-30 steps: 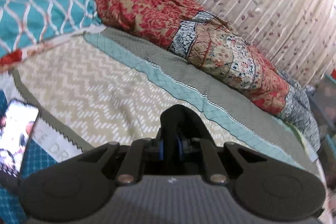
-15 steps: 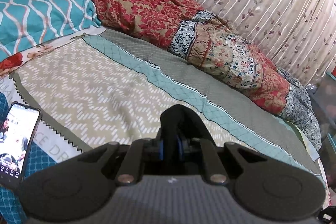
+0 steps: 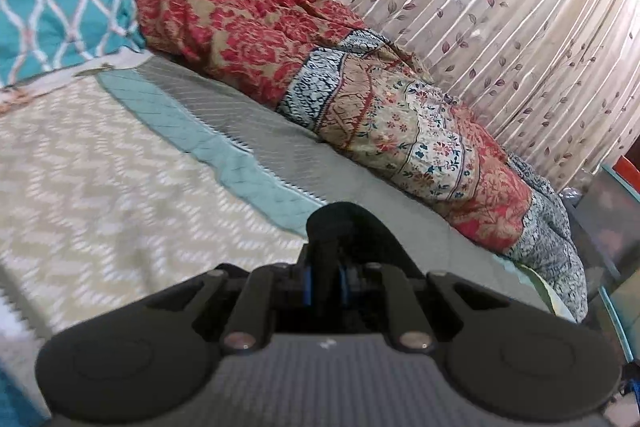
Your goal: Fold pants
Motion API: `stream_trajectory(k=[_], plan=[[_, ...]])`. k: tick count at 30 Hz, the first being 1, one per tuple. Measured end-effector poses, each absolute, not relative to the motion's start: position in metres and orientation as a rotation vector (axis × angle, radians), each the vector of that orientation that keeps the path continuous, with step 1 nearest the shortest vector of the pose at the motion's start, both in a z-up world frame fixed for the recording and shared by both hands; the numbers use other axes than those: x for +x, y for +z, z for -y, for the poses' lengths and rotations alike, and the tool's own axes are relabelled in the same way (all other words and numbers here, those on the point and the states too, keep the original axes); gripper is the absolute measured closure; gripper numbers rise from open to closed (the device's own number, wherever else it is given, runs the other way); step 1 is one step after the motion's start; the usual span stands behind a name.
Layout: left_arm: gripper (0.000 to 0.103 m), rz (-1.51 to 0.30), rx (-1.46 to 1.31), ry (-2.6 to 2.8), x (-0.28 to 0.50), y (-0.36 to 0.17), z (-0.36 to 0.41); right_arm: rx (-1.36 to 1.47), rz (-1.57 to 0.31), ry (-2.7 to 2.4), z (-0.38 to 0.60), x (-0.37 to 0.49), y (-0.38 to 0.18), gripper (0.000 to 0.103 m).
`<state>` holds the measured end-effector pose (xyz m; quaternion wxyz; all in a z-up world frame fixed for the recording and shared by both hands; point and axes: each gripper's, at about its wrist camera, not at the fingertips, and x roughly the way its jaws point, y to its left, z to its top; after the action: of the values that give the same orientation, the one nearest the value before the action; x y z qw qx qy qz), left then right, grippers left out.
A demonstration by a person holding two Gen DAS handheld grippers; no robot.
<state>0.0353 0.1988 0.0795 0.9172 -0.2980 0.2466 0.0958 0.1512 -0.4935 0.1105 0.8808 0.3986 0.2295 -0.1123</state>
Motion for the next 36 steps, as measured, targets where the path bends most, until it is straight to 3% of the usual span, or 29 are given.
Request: stream_trajectory(k=[7,13,23,26,27,28,31,32,33,36], plan=[[0.092,-0.588,-0.588,0.228,0.088,0.047,-0.192,0.794,-0.573,-0.305,0.489,0.195,0.060,0.096],[0.092,-0.553,-0.659,0.171,0.065,0.056,-0.201,0.880,-0.576,-0.270,0.504,0.177,0.060,0.096],[0.091,-0.446,-0.528,-0.051,-0.072,0.088,-0.174,0.948,-0.372,-0.195,0.565,-0.001,0.104,0.096],[0.083,-0.515,-0.475,-0.081,-0.110,0.071,-0.155,0.967,-0.364,-0.253,0.587,-0.065,0.077,0.096],[0.074,-0.563,-0.465,-0.084,-0.118,0.062,-0.149,0.981,-0.400,-0.307,0.592,-0.083,0.059,0.096],[0.065,-0.621,-0.448,-0.081,-0.126,0.050,-0.143,0.985,-0.465,-0.378,0.598,-0.095,0.040,0.091],[0.062,-0.714,-0.400,-0.079,-0.142,0.031,-0.133,1.065,-0.589,-0.576,0.609,-0.132,-0.012,0.081],[0.061,-0.717,-0.387,-0.080,-0.148,0.032,-0.132,1.112,-0.562,-0.607,0.609,-0.145,-0.019,0.069],[0.054,-0.714,-0.381,-0.086,-0.154,0.036,-0.133,1.118,-0.535,-0.634,0.607,-0.152,-0.019,0.063],[0.019,-0.716,-0.380,-0.092,-0.171,0.049,-0.141,0.962,-0.512,-0.674,0.596,-0.146,0.003,0.063]])
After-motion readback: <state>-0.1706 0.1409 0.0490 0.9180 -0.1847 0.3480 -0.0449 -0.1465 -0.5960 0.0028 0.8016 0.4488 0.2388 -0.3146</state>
